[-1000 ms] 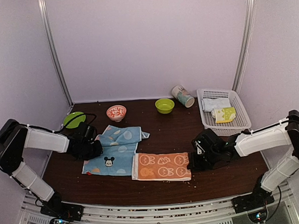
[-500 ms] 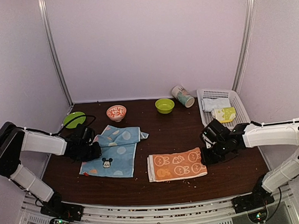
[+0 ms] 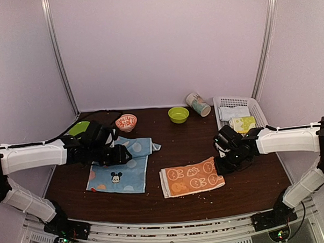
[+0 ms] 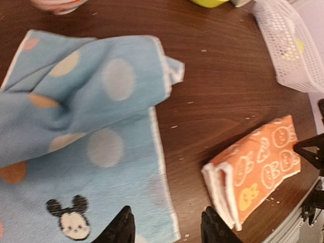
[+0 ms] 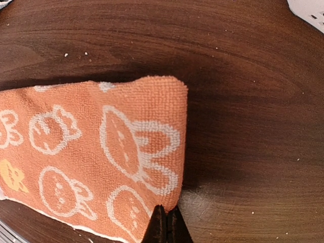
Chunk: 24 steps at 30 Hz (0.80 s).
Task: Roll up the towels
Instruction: Move the towel to the center of the board, then roll the towel from the center of the board.
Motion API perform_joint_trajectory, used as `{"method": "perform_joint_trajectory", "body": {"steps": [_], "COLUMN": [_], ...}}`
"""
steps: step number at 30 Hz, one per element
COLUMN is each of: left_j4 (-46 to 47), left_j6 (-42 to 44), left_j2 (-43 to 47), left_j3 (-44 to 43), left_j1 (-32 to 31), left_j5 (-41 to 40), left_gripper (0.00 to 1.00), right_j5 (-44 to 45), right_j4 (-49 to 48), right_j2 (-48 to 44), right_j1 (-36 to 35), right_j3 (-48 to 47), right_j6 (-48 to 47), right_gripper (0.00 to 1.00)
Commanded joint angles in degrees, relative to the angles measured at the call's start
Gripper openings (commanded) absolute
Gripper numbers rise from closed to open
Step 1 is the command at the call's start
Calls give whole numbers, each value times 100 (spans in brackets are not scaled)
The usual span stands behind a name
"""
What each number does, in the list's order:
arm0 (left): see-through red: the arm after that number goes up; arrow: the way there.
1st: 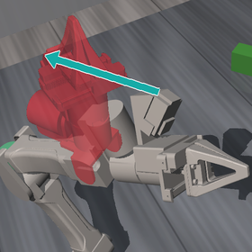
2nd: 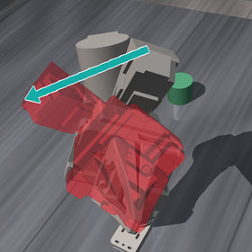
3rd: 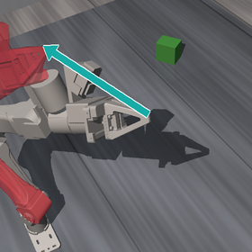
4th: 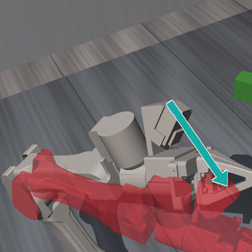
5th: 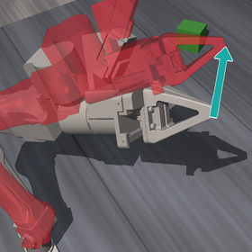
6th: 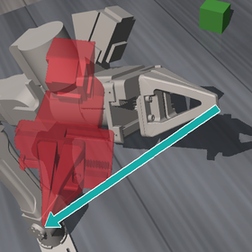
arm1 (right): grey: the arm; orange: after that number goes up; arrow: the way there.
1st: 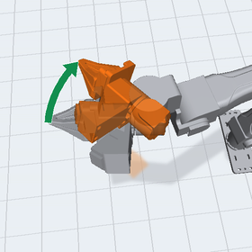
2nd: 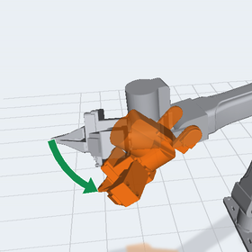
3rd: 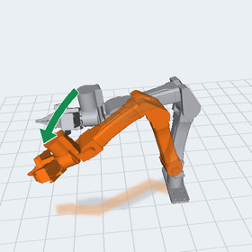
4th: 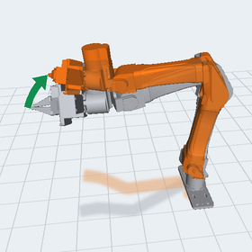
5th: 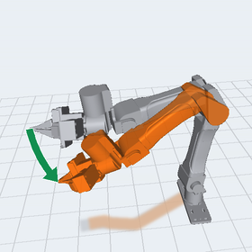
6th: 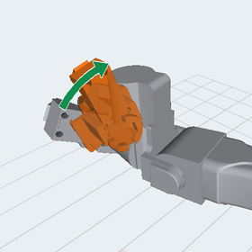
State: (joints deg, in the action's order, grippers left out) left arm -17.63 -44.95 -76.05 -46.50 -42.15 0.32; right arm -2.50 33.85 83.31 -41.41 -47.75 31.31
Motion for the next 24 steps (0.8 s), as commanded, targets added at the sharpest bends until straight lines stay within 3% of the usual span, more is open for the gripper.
{"method": "perform_joint_trajectory", "body": {"steps": [1, 9, 18, 24], "left_j4": [177, 504, 554, 565], "left_j6": [163, 301, 406, 307], "left_j2": [-648, -2457, -3587, -3870], "left_j3": [-954, -2450, -2721, -2516], "left_j1": [-638, -1374, -1463, -1463], "left_j5": [346, 1166, 1291, 1077], "left_gripper": [45, 29, 15, 6], "right_j5": [207, 228, 294, 246], "right_j4": [-19, -150, -172, -184], "right_j2": [61, 94, 53, 16], "right_j1": [-42, -48, -60, -99], "right_j3": [-102, -95, -88, -206], "right_j6": [19, 101, 144, 219], "right_gripper": [0, 0, 0, 0]}}
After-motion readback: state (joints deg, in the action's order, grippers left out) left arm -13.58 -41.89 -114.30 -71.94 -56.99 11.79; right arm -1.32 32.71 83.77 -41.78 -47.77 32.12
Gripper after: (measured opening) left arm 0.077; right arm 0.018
